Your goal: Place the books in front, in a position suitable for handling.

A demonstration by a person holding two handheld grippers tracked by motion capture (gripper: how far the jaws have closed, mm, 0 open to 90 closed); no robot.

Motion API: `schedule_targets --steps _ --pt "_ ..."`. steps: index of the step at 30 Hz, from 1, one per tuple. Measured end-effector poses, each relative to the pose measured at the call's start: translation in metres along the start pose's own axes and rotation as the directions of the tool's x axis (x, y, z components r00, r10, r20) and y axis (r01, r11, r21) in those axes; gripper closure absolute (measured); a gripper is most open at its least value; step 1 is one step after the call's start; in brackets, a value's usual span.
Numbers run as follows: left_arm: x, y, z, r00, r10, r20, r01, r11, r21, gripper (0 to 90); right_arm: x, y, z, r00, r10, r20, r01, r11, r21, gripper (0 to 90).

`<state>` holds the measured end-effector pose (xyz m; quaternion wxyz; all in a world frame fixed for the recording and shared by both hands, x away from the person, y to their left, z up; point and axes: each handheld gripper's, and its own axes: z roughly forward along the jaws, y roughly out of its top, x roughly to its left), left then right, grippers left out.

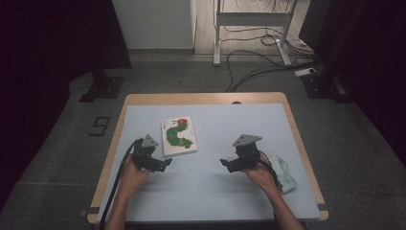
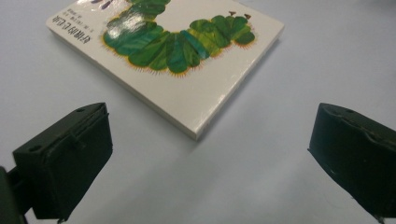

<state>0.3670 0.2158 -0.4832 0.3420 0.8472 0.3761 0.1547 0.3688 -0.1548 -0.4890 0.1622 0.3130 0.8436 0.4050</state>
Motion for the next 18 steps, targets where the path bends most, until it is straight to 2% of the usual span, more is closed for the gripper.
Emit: schedule_targets --steps 4,10,14,18 --pt "0.003 0.007 0.006 0.9998 0.017 0.004 -0.017 0.9998 0.006 0.0 0.0 0.005 0.011 0.9999 0.001 -0.012 -0.001 1.0 -0.003 3.5" --pt "0.003 0.012 0.018 0.9981 0.051 0.033 -0.052 0.9982 0.029 0.0 0.002 0.015 0.029 0.9995 -0.022 -0.023 0.023 1.0 0.006 4.6" --pt "0.004 0.012 0.023 0.9972 0.042 0.062 -0.044 0.9988 0.022 0.0 0.005 0.022 0.04 0.9991 -0.032 -0.029 0.032 0.999 0.006 5.9" --pt "0.004 0.01 0.028 0.9975 0.051 0.048 -0.053 0.9978 0.04 0.0 0.009 0.029 0.056 0.998 -0.048 -0.04 0.049 0.999 0.015 8.7"
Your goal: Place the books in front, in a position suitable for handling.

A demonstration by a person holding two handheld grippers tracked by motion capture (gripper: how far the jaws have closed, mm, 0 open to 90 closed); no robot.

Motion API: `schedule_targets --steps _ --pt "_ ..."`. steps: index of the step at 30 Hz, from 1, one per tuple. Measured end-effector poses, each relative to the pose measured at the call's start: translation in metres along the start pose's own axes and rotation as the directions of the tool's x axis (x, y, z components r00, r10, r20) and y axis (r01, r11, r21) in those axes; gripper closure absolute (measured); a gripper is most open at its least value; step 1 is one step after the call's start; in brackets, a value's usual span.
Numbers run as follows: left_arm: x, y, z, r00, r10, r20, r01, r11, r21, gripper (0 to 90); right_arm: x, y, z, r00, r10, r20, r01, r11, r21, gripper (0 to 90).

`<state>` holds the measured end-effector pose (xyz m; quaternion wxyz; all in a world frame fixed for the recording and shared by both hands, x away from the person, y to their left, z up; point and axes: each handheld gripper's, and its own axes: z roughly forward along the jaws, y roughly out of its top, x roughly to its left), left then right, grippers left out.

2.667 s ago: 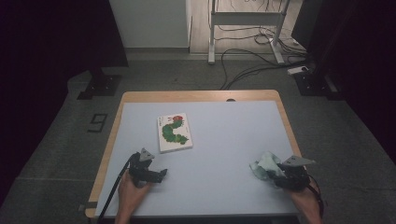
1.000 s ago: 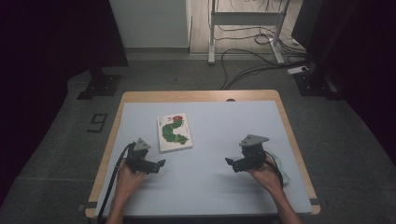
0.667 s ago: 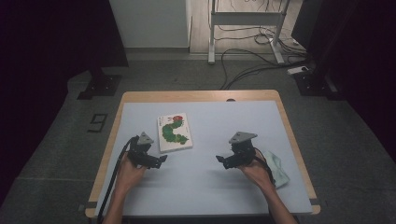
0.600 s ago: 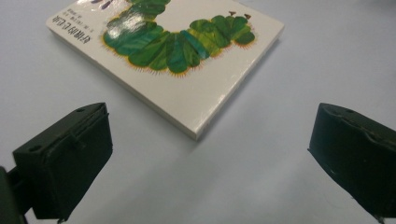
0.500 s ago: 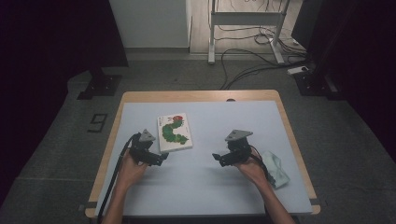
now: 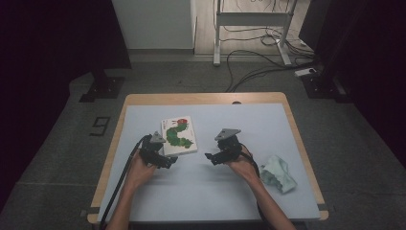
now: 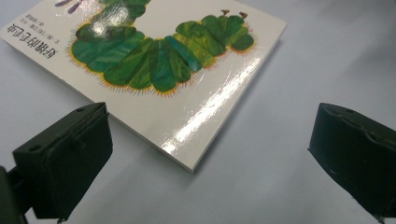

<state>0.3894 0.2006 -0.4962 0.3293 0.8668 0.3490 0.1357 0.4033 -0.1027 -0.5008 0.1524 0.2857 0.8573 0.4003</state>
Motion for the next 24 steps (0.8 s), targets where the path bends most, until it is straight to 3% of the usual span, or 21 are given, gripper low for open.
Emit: schedule_targets --steps 9,15,24 --pt "-0.002 -0.003 0.009 0.9999 -0.007 -0.009 0.007 0.9998 0.019 0.0 0.007 0.008 0.024 0.9994 -0.019 -0.03 0.019 1.0 0.018 12.8" --pt "-0.001 -0.007 0.013 0.9997 -0.02 -0.015 0.021 0.9996 0.02 0.0 0.009 0.011 0.039 0.997 -0.009 -0.077 0.011 1.0 0.022 13.0" --pt "0.001 -0.015 0.018 0.9992 -0.032 -0.024 0.032 0.9992 0.022 4.1 0.012 0.012 0.059 0.9951 -0.012 -0.098 0.016 0.999 0.04 26.8"
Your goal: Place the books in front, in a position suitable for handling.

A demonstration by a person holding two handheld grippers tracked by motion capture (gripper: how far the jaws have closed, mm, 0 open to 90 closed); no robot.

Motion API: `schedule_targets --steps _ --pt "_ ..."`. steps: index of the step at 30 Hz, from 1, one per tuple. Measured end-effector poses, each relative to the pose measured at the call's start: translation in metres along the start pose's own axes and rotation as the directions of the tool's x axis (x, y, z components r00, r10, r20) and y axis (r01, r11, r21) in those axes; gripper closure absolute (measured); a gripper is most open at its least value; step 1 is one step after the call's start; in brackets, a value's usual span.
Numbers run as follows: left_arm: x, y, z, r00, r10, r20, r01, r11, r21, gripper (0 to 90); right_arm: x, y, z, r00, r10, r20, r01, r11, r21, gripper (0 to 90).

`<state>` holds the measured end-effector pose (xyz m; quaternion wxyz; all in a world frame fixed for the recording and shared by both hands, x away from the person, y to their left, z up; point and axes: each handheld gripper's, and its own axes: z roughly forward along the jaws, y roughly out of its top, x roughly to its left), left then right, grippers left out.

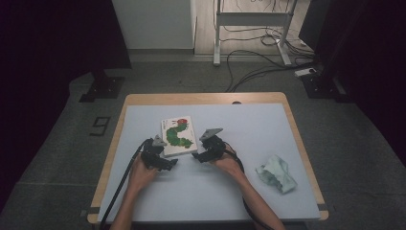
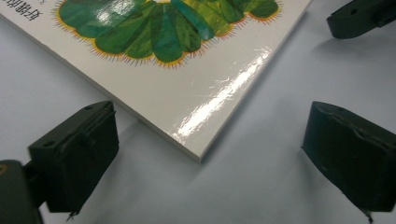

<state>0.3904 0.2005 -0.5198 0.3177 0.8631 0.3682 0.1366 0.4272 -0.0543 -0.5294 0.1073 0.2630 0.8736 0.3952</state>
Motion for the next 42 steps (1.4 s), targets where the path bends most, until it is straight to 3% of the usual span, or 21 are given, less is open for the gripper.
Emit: schedule_targets --steps 3,4,10,14,20,26,34,42 --pt "0.003 -0.001 0.0 0.9999 -0.005 0.013 0.005 1.0 -0.001 7.1 0.001 0.001 0.003 1.0 -0.006 0.003 0.006 1.0 -0.007 28.3" --pt "0.005 -0.001 0.001 0.9991 -0.027 0.034 0.026 0.9996 0.006 8.7 0.001 0.002 0.005 1.0 -0.005 -0.003 0.005 1.0 -0.015 32.0" --pt "-0.001 0.0 0.002 0.9998 -0.021 0.003 0.021 0.9995 0.026 9.7 0.004 0.006 0.009 0.9996 -0.005 -0.03 0.004 1.0 -0.021 34.2" --pt "-0.007 0.0 0.004 0.9999 0.002 0.015 -0.002 0.9989 0.047 1.7 0.007 0.008 0.011 0.9994 -0.004 -0.034 0.003 1.0 -0.017 30.1" --pt "-0.007 0.0 0.002 0.9999 -0.008 0.01 0.007 0.9988 0.048 3.4 0.005 0.008 0.008 0.9991 0.018 -0.038 -0.018 1.0 -0.008 36.7" --pt "-0.005 -0.001 -0.003 0.9998 -0.015 -0.01 0.016 0.999 0.043 17.7 0.009 0.007 0.005 0.999 0.019 -0.041 -0.019 1.0 0.0 39.4" --pt "-0.008 -0.008 -0.01 0.9989 -0.018 -0.044 0.017 0.9998 -0.01 36.6 0.012 -0.001 -0.004 0.997 0.033 -0.07 -0.034 0.999 -0.002 44.5" --pt "-0.016 -0.011 -0.013 0.9993 0.0 -0.036 0.0 1.0 -0.001 37.7 0.019 -0.007 -0.012 0.9966 0.029 -0.077 -0.029 1.0 0.009 46.1"
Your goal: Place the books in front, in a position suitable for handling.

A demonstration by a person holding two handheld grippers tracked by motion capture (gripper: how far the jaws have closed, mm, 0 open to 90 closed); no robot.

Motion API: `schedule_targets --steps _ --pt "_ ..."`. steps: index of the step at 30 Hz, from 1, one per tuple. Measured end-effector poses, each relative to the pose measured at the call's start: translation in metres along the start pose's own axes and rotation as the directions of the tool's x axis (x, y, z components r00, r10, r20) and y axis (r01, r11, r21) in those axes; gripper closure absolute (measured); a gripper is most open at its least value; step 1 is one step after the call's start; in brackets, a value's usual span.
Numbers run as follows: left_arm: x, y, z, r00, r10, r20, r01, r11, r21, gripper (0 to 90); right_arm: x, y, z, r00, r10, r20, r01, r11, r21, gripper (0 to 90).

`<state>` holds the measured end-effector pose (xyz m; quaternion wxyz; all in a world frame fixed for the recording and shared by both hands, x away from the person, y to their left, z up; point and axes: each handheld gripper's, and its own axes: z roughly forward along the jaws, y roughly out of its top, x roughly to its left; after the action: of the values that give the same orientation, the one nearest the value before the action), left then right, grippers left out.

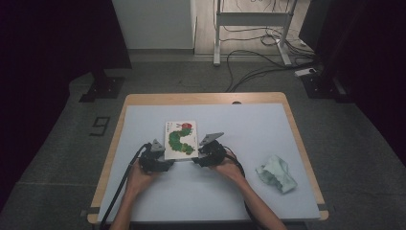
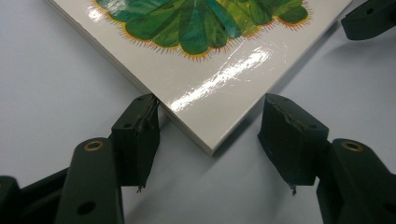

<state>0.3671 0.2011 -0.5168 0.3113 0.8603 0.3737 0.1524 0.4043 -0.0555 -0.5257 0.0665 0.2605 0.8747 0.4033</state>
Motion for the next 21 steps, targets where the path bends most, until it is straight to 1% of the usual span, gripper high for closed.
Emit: schedule_targets --steps 10,17,18,19,21 --pt "-0.019 -0.013 -0.009 0.9999 0.001 0.012 -0.001 0.9997 -0.023 37.4 0.016 -0.014 -0.013 0.9999 0.005 -0.015 -0.005 1.0 -0.007 47.5" --pt "-0.034 -0.022 -0.017 0.9996 0.008 0.026 -0.007 0.9995 -0.03 36.7 0.032 -0.027 -0.024 0.9997 0.013 -0.02 -0.013 1.0 -0.014 48.3" --pt "-0.038 -0.025 -0.018 0.9995 0.011 0.03 -0.01 0.9995 -0.032 36.5 0.037 -0.03 -0.027 0.9997 0.017 -0.02 -0.017 1.0 -0.016 48.4" --pt "-0.038 -0.025 -0.018 0.9995 0.011 0.03 -0.01 0.9995 -0.032 36.5 0.037 -0.03 -0.027 0.9997 0.017 -0.02 -0.017 1.0 -0.016 48.4" --pt "-0.044 -0.027 -0.021 0.9994 0.014 0.032 -0.013 0.9994 -0.034 36.5 0.042 -0.034 -0.03 0.9996 0.023 -0.016 -0.023 1.0 -0.018 48.7"
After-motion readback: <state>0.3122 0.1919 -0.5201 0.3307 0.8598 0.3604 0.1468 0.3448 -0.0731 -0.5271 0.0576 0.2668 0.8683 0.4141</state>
